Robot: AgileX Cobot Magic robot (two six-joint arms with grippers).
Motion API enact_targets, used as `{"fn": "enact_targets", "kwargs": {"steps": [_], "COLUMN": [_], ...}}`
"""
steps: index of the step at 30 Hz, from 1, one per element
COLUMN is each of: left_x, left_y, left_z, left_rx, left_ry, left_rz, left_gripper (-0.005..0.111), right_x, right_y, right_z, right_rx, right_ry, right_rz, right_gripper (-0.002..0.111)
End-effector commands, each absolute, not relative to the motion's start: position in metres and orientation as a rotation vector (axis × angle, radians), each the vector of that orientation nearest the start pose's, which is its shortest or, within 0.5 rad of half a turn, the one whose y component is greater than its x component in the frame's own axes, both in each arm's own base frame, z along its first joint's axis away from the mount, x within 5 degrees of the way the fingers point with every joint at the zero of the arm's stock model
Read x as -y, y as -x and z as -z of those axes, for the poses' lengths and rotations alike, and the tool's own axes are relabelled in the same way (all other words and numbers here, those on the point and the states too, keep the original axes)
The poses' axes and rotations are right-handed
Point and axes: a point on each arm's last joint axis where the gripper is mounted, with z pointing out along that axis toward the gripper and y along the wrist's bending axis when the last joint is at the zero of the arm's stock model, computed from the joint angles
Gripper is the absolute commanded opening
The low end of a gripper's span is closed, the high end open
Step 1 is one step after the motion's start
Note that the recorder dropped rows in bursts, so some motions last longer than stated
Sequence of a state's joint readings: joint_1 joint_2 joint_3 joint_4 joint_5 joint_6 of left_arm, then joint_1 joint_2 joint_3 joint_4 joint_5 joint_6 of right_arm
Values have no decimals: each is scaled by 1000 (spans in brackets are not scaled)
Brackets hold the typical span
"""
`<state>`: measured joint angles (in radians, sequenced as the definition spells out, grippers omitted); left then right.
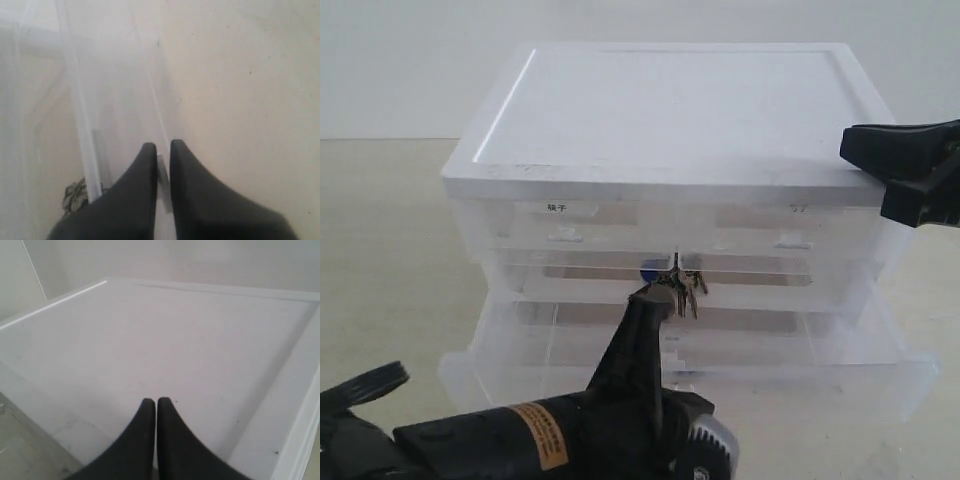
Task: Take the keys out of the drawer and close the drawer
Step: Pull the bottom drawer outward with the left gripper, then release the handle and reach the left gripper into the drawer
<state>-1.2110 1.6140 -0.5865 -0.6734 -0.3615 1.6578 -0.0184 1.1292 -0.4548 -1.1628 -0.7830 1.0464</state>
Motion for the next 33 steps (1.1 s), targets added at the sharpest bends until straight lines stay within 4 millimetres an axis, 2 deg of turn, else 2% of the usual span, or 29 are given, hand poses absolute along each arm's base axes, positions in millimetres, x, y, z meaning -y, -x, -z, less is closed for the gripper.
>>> {"fn": "enact_targets", "kwargs": {"steps": [1, 7, 11, 13, 16, 18, 20, 27, 30, 33], "left_x": [260, 253, 252, 252, 252, 253, 254, 256, 252, 251], "left_y": [-82, -79, -87, -87, -88, -94, -101, -130, -145, -149], "left_z": [-151, -157, -190, -212, -236, -244, -240, -197, -186, -179], "left_rx": [-1086, -1143, -1466, -1497, -1461, -1412, -1387, -1526, -1555, -1566], "left_ry": [-2120, -2089, -1689, -1577, -1502, -1473, -1501, -1555, -1547, -1590], "left_rz": [48, 89, 237, 310, 357, 290, 220, 58, -37, -43], "left_gripper": [5, 5, 9, 19, 45, 62, 69, 66, 66, 59], "right_x": [-55, -55, -55, -55, -55, -55, -55, -55, -55, -55], "right_y": [-203, -203, -203, -203, -203, -203, -203, -203, -203, -203], "right_z": [-258, -258, -258, -258, -258, -258, -257, -257, -257, -257], "right_rx": [-1720, -1721, -1721, -1721, -1721, -1722, -1723, -1724, -1724, -1725], "right_ry": [485, 484, 484, 484, 484, 481, 485, 488, 485, 484], "right_rz": [-616, -617, -617, -617, -617, -620, -619, -618, -620, -621], "right_gripper": [0, 0, 0, 0, 0, 0, 0, 0, 0, 0]}}
